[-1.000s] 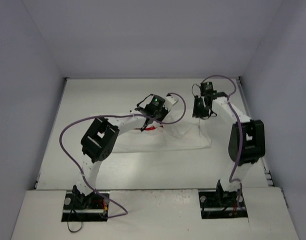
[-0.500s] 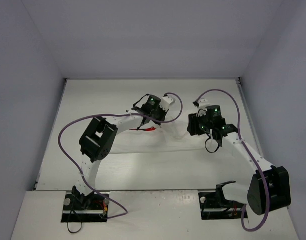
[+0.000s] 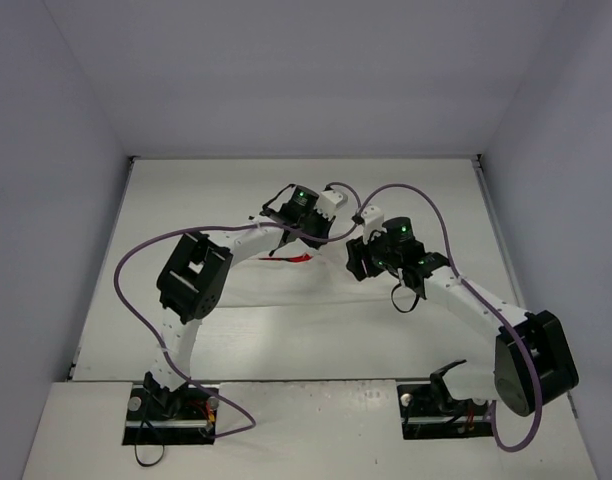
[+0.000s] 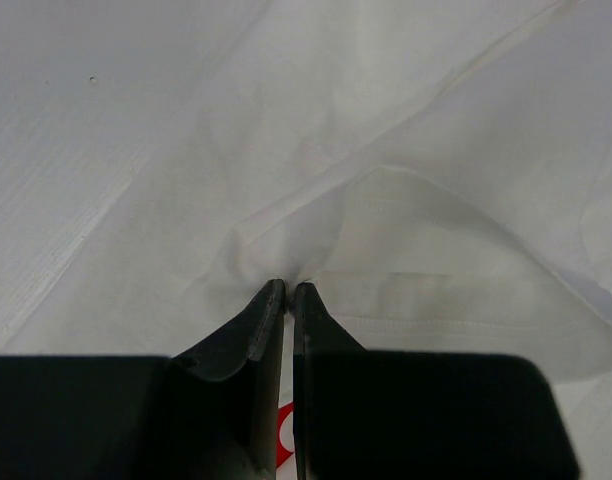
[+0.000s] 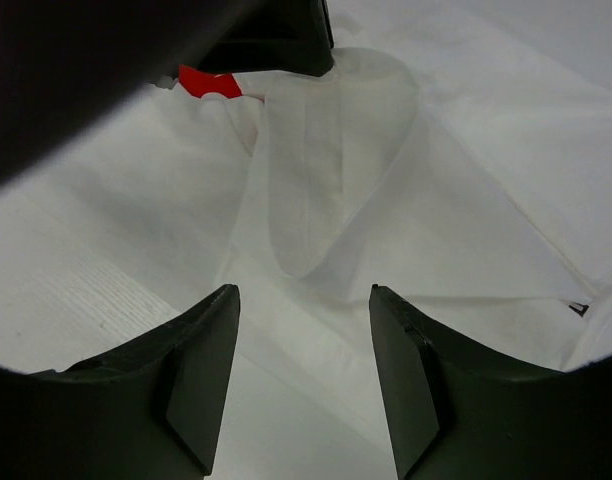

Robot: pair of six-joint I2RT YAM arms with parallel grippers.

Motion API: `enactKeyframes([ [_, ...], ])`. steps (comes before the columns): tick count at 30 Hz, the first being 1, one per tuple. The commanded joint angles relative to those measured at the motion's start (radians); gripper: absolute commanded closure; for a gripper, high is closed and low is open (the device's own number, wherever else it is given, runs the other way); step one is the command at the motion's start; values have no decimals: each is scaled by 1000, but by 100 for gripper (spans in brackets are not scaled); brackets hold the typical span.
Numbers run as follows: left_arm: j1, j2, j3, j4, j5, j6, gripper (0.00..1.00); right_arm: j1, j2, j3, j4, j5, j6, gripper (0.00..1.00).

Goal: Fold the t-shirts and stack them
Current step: Fold the other side of the tshirt into a rectangle

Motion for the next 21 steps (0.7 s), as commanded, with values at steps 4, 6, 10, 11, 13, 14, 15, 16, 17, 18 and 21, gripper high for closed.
enactKeyframes([
  [4,6,-49,58,-8,34,5,100,17,34,0,98,31,-24,38],
  [6,7,-46,65,-15,37,9,100,22,46,11,90,33,-27,38],
  [10,14,-38,85,-31,54,9,100,36,88,37,62,33,-23,38],
  [11,16,-38,88,-33,56,9,100,38,95,43,59,35,-22,38],
  [13,22,-35,93,-36,73,8,100,47,100,50,41,43,-22,39],
  [14,23,-31,95,-36,82,8,100,47,96,49,41,56,-21,39],
  [15,25,-27,97,-38,100,8,100,47,98,48,40,70,-22,39],
  [16,26,-20,103,-44,112,8,100,47,105,51,37,72,-24,40],
  [17,27,-16,104,-45,118,8,100,47,124,64,30,73,-33,41],
  [18,27,-12,107,-47,123,6,100,47,134,70,21,71,-34,42],
  [21,27,-5,104,-43,131,2,100,47,165,86,12,69,-40,43],
])
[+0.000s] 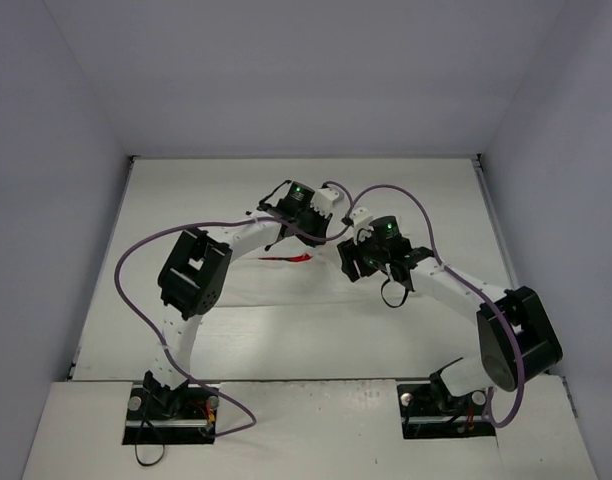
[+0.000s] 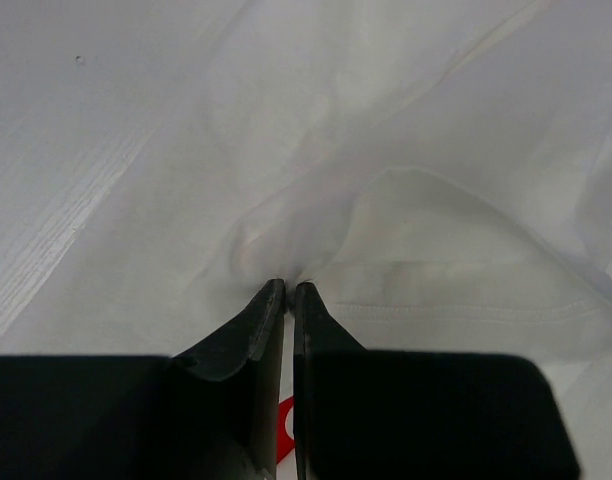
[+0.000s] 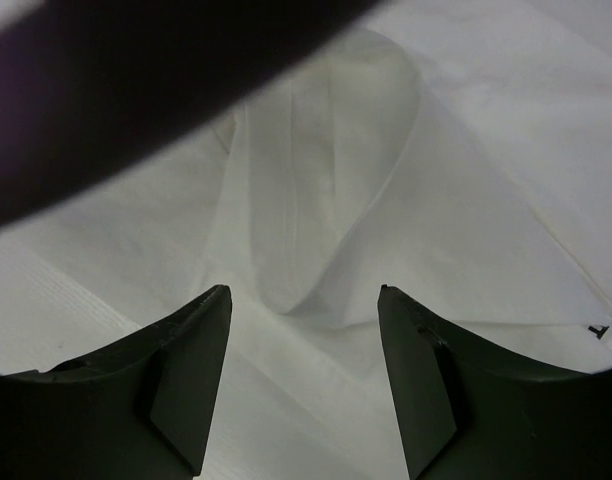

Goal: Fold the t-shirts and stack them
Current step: Fold the other side of the tshirt into a rectangle

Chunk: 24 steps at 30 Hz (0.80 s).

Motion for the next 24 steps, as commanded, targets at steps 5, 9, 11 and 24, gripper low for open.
enactKeyframes([
  [5,5,-23,59,31,62,0,100,9,81,76,-25,25,-25,45],
  [9,9,-18,66,31,65,-3,100,9,103,90,-40,25,-32,52],
  [11,11,-15,69,31,67,-1,100,7,119,98,-47,28,-36,58],
  [24,20,-47,46,31,82,-29,100,-11,-17,65,-68,86,-15,100],
])
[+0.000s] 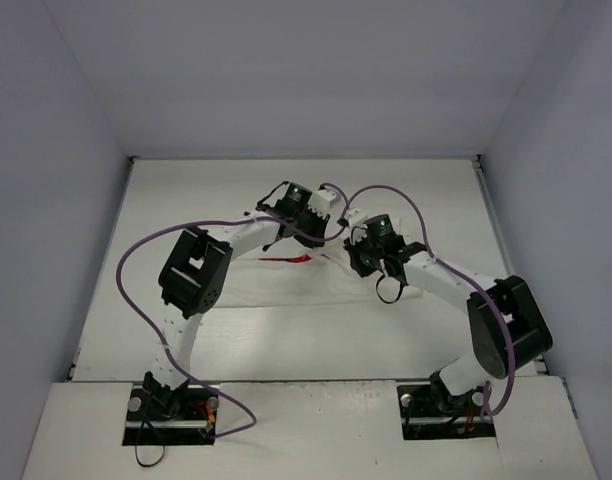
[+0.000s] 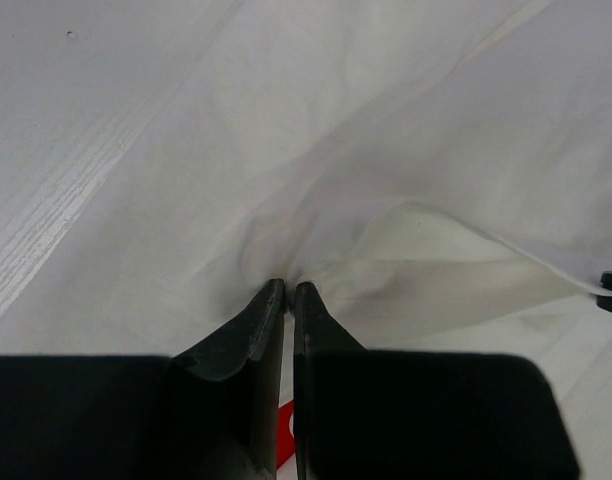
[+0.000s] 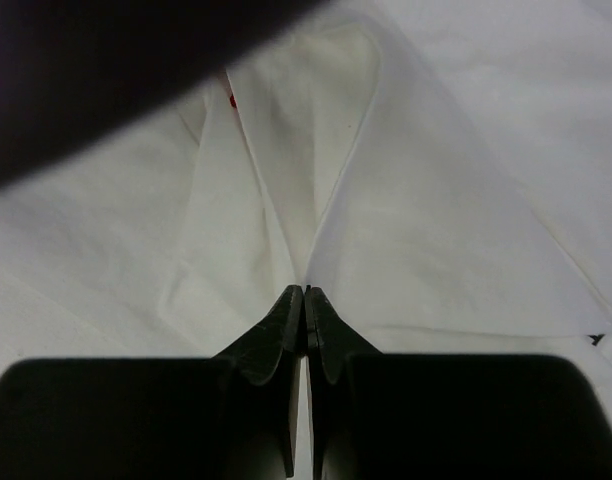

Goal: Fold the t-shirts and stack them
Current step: Fold the other side of the tshirt into a rectangle

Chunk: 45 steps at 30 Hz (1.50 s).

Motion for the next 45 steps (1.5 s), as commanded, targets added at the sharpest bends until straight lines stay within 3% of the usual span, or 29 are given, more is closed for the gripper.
enactKeyframes([
  [1,0,-73,41,38,48,-13,100,-9,-133,-6,-20,63,28,100],
  [7,-5,-209,-94,142,66,-132,100,-21,-347,-44,-71,146,87,100],
  [11,-26,-303,-208,223,51,-175,100,-28,-405,-56,-87,167,117,100],
  [20,-101,-453,-347,233,-5,-192,100,-37,-443,-52,-91,203,202,100],
  [29,-145,-502,-414,243,-53,-188,100,-41,-494,-22,-181,271,275,100],
  [38,-115,-403,-278,196,-93,-112,100,-150,-410,30,-196,192,213,100],
  [41,-95,-343,-228,178,-94,-109,100,-234,-336,69,-196,92,191,100],
  [45,-72,-256,-133,144,-105,-95,100,-270,-196,154,-196,69,146,100],
])
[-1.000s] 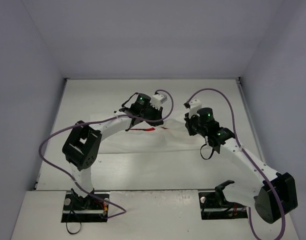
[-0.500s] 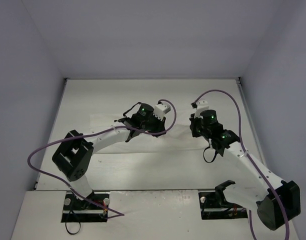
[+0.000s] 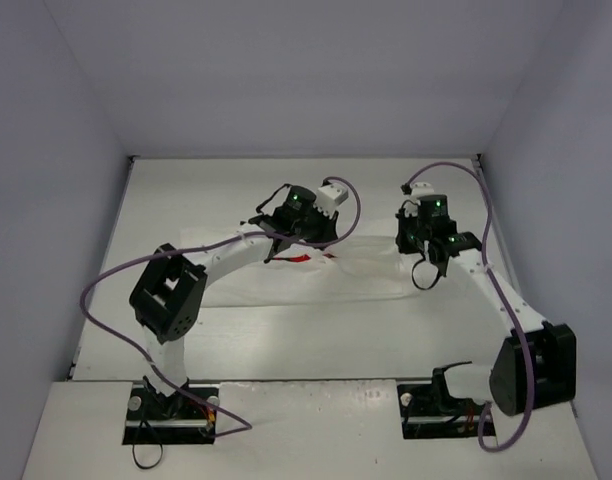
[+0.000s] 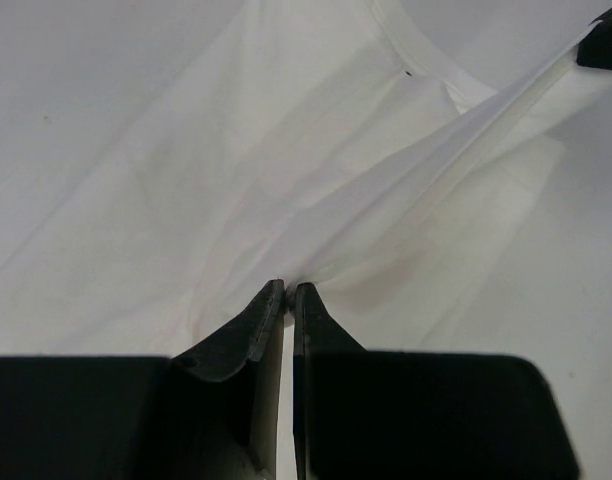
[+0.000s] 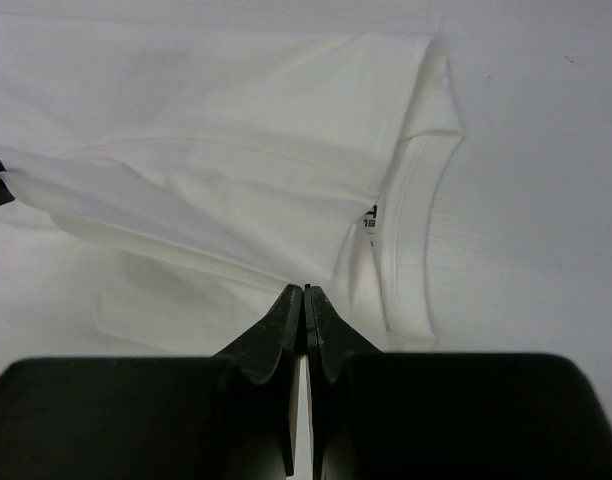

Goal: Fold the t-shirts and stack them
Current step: Fold the other side of the tshirt into a rectangle

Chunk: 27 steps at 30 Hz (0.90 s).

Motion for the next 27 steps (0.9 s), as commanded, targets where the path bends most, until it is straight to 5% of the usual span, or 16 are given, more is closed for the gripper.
enactKeyframes([
  [1,33,53,93,-16,-31,33,100,-27,101,116,32,-48,-61,100],
  [13,74,144,187,-47,-117,4,100,-36,501,401,33,-81,-195,100],
  [27,89,311,349,-147,-115,-30,100,-49,701,532,32,-61,-228,100],
])
